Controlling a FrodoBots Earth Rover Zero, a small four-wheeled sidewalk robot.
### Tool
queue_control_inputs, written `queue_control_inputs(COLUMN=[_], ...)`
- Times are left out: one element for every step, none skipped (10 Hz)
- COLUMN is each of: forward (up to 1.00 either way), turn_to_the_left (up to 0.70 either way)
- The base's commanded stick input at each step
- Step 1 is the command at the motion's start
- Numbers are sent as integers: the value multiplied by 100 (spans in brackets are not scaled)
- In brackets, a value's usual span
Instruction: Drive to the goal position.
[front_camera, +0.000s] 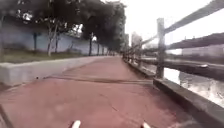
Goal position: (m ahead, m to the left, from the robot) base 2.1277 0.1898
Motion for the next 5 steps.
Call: queue_control_inputs(forward=[70, 70, 70, 70, 70], turn_to_the_left=[3, 3, 3, 3, 3])
